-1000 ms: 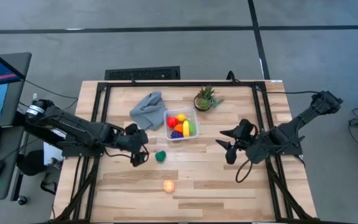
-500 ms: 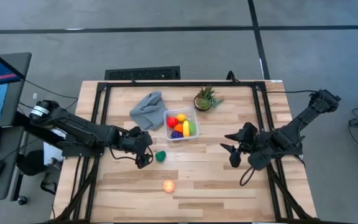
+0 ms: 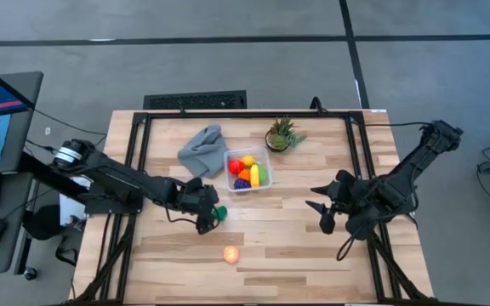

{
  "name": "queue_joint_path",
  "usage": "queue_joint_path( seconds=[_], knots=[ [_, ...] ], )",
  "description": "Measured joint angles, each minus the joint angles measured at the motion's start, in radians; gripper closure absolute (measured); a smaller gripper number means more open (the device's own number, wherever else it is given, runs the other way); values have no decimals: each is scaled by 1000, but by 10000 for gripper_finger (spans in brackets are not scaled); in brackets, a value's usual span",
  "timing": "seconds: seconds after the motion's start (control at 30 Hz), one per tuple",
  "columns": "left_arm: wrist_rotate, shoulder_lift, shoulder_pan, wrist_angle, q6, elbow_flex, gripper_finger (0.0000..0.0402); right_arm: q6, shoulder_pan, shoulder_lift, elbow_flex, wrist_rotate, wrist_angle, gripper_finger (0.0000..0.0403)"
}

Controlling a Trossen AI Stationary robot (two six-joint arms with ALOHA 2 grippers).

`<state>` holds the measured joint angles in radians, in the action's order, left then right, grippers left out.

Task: Pick and placing Produce into tupperware
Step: Put the green bell pepper into the transparent bin

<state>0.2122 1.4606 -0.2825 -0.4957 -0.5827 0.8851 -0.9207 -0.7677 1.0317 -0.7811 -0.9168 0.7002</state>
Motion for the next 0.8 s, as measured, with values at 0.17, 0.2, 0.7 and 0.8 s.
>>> queue_joint_path(
  seconds=[0.17, 0.2, 0.7, 0.8],
  knots=[
    [1, 51, 0, -10, -14, 25, 93, -51, -5, 1, 0, -5, 58, 168],
    [4, 64, 1, -7, -28, 33, 93, -57, -5, 2, 0, -4, 72, 168],
    [26, 139, 5, 19, -104, 55, 93, -49, -12, 1, 0, -4, 136, 168],
    [36, 142, 8, 18, -113, 55, 93, -49, -12, 1, 0, -4, 138, 168]
  ],
)
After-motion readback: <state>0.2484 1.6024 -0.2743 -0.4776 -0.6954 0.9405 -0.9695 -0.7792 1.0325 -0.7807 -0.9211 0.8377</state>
